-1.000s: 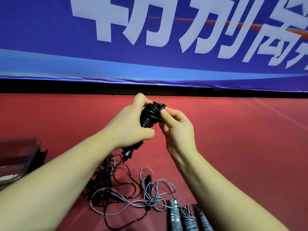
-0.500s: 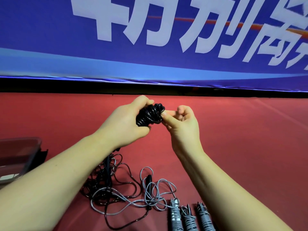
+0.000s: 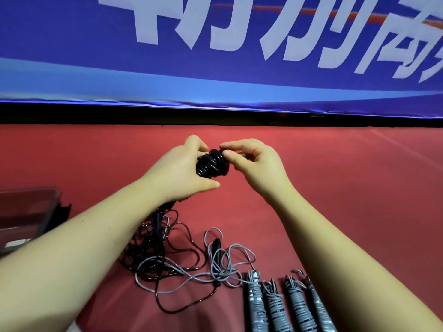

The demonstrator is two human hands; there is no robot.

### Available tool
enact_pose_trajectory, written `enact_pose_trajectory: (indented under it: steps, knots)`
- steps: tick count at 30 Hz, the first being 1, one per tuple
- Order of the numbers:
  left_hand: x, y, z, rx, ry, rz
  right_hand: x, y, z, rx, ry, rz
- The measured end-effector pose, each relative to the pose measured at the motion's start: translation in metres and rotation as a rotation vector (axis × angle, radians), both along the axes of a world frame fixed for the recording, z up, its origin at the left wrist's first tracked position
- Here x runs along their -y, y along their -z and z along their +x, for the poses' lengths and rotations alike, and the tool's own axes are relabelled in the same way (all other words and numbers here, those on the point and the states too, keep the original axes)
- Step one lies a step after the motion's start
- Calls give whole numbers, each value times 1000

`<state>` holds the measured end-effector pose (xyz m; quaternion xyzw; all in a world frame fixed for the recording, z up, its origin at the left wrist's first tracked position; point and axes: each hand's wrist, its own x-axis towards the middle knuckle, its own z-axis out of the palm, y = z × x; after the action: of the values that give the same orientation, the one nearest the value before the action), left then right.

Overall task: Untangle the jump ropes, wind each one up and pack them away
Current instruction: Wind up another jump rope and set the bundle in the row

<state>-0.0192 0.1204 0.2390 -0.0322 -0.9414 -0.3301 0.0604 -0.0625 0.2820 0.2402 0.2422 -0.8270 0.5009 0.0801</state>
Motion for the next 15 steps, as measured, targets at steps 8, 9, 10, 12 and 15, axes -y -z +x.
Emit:
enact_pose_trajectory:
  steps: [8, 9, 10, 12, 15]
  knots:
    - [-13, 25, -2, 118, 3, 92, -2, 16, -8, 39, 98, -36]
    - [-15, 30, -3, 122, 5, 102, -4, 16, -9, 37, 106, -34]
    - [-16, 32, -3, 128, 5, 116, -5, 15, -11, 34, 117, -31]
    - [-18, 37, -2, 190, 5, 203, -7, 13, -14, 43, 122, -8]
    - [-23, 56, 1, 403, 12, 443, -6, 22, -19, 128, 81, 88]
